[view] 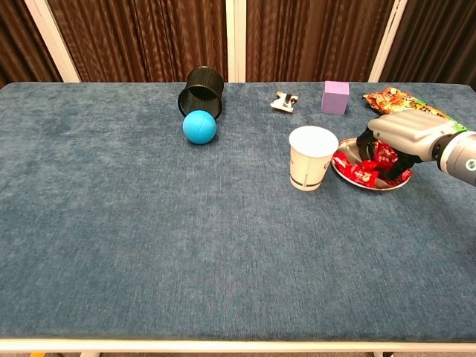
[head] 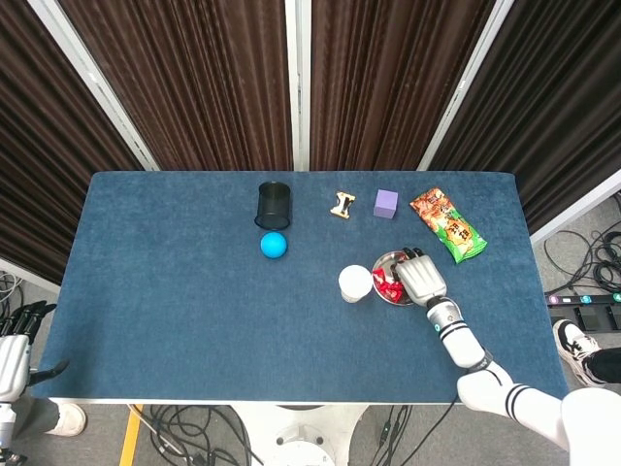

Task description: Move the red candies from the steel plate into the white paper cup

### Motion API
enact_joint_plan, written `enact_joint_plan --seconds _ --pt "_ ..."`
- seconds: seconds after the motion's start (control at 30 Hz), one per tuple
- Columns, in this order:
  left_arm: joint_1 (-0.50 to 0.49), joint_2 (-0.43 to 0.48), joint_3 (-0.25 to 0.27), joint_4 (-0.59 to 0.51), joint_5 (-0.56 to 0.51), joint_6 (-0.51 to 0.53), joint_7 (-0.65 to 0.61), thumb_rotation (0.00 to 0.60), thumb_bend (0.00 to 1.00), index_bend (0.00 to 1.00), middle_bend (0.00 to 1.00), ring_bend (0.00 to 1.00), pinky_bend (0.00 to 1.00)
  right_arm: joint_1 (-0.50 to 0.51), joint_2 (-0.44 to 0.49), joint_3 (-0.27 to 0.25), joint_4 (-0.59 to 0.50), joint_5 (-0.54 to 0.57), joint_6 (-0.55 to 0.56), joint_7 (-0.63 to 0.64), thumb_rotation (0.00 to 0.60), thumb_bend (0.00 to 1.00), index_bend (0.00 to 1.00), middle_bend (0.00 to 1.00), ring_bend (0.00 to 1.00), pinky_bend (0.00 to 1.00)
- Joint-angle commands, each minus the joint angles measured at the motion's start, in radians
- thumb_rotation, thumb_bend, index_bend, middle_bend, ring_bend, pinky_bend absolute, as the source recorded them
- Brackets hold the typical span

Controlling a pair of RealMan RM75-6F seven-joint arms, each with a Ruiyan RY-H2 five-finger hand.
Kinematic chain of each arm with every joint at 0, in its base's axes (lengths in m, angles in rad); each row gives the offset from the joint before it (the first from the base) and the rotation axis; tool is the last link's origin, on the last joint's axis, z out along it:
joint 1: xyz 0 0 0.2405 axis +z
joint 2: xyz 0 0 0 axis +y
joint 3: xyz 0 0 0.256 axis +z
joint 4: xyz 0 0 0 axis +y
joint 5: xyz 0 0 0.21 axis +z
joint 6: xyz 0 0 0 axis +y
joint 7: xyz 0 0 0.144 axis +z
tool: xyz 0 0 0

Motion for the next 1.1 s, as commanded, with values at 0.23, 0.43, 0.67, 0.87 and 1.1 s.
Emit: enact_joint_plan --seconds 0.23,0.43,0.67,0.87,1.1 --pt "-0.002 -0.002 -0.002 0.004 0.000 -0.003 -0.003 0.600 0.00 0.24 0.24 0.15 0.20 -0.002 0.049 0.019 -0.057 -0.020 0.053 0.015 0.600 0.40 0.59 0.53 0.18 0.22" --pt "-0.004 0.001 -0.004 -0.001 0.003 -0.002 0.002 0.600 0.00 0.24 0.24 0.15 0.20 -0.002 0.133 0.046 -0.174 -0.040 0.106 0.017 0.600 0.40 0.59 0.53 0.18 0.22" --pt "-0.003 0.007 -0.005 -0.011 0.004 0.002 0.010 0.600 0.00 0.24 0.24 0.15 0.21 0.004 0.228 0.071 -0.349 -0.078 0.156 0.023 0.600 0.40 0.59 0.53 0.18 0.22" --pt "-0.002 0.008 -0.004 -0.017 0.005 0.004 0.013 0.600 0.00 0.24 0.24 0.15 0.20 0.042 0.236 0.074 -0.416 -0.073 0.122 -0.025 0.600 0.39 0.59 0.52 0.18 0.22" --pt "0.005 0.003 -0.002 -0.008 -0.001 0.004 0.002 0.600 0.00 0.24 0.24 0.15 0.20 0.087 0.179 0.068 -0.385 -0.019 0.068 -0.106 0.600 0.39 0.57 0.47 0.16 0.22"
